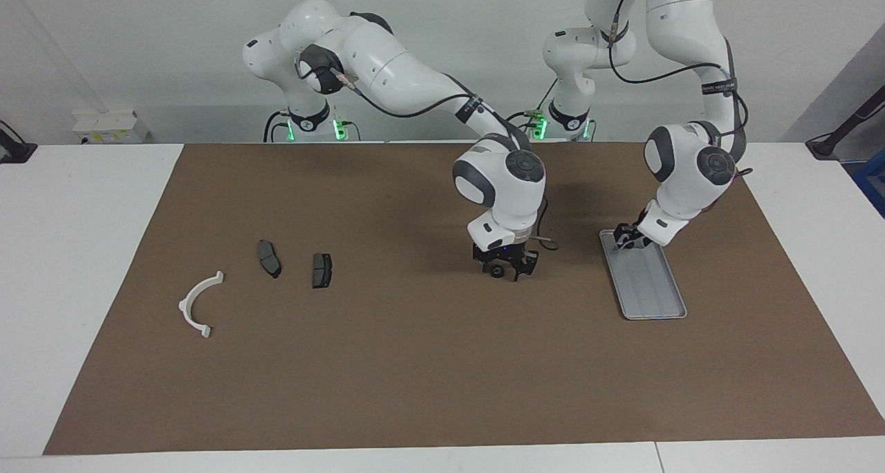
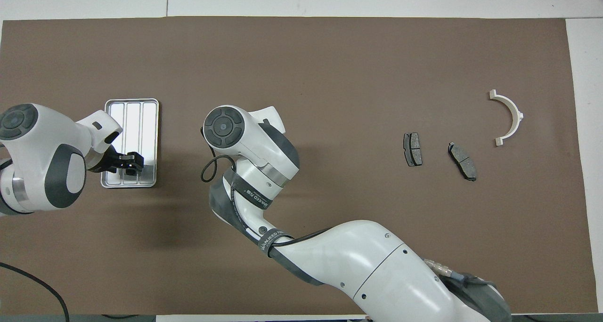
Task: Place bearing gear from tray to pile
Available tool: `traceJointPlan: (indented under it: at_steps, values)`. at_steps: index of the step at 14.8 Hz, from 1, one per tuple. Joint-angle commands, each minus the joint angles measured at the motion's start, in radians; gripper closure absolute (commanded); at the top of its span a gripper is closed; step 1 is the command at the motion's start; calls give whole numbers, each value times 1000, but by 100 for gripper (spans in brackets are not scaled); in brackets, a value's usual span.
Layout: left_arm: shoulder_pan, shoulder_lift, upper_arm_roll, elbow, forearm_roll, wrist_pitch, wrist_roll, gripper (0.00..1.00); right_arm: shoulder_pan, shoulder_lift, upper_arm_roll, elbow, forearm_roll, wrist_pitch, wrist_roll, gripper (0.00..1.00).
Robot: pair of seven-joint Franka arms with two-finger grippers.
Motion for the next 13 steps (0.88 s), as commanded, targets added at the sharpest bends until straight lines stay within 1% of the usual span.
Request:
traceJointPlan:
  at_steps: [1, 3, 5, 7, 8, 11, 13]
  values:
    - [3, -41, -9, -46, -20, 3, -13, 31, -16, 5, 5, -13, 20, 24, -46, 32]
    - [3, -41, -9, -46, -21, 6, -13, 31, -18, 3, 5, -33, 23, 24, -52, 40]
    - [1, -40, -9, -46, -24, 18, -23, 33, -18, -1, 5, -48, 61, 19, -73, 48]
    - [1, -40, -9, -46, -26, 32, -23, 34, -25, -4, 5, -48, 73, 15, -81, 60]
    - [3, -38, -7, -46, -26, 37, -23, 35, -28, -6, 6, -48, 73, 12, -83, 74]
    - [7, -38, -7, -46, -26, 44, -22, 35, -39, -6, 20, -48, 73, 10, -83, 100]
    - [4, -36, -7, -47, -26, 58, -23, 37, -41, -6, 25, -47, 73, 10, -83, 100]
